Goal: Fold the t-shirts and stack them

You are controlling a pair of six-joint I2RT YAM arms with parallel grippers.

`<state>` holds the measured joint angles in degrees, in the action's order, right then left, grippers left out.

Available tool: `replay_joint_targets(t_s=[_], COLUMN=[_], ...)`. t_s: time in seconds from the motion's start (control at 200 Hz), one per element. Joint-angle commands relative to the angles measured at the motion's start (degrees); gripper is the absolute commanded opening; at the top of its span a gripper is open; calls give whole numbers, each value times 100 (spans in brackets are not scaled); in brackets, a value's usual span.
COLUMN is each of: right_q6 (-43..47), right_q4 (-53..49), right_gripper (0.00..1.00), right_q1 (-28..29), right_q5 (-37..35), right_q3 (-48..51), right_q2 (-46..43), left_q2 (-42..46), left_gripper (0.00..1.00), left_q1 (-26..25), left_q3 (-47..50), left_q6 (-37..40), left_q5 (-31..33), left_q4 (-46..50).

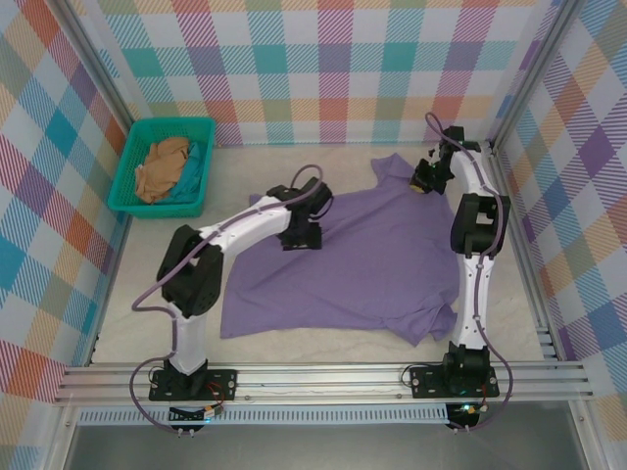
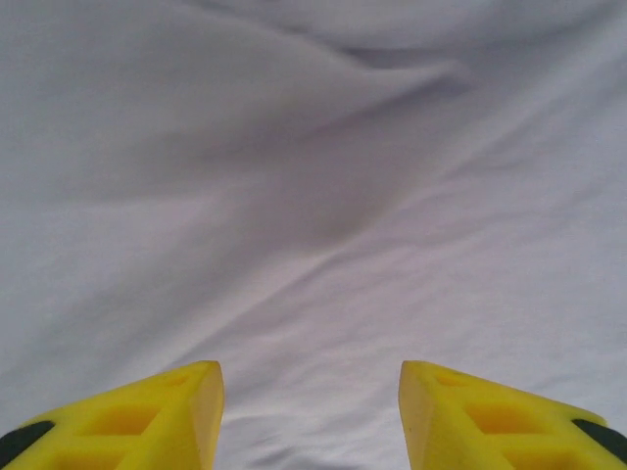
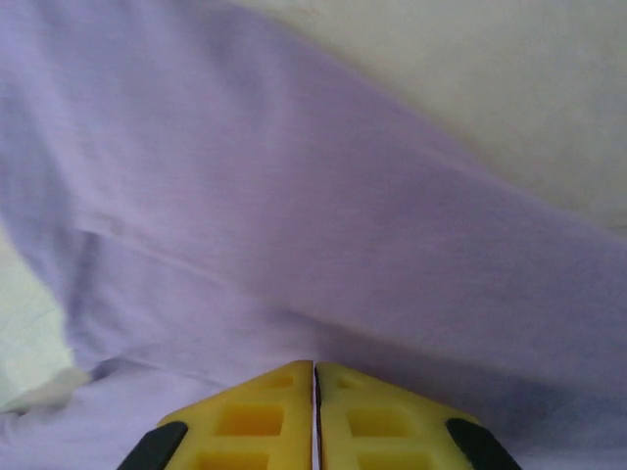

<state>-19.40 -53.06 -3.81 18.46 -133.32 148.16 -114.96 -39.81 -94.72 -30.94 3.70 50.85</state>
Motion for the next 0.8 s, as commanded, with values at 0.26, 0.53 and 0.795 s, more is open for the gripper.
replay_joint_targets(t_s=[0.26,0.53,0.795], right_q6=[-379,-134,404], right_q4=[680,584,107], right_gripper=[9,16,29], right_q1=[158,192,313], right_q5=[180,149,-303], right_q3=[2747,3092,2273], right_q2=[-1446,-2002,-2096], left_q2=[-1584,-1766,-1625], left_gripper=[48,47,48], left_q1=[-90,-139,-149], left_q3=[-1458,-1959,-1881], left_q6=[63,-9,35], left_q5=[-383,-563,-494], left_q4=[-136,-266,-244])
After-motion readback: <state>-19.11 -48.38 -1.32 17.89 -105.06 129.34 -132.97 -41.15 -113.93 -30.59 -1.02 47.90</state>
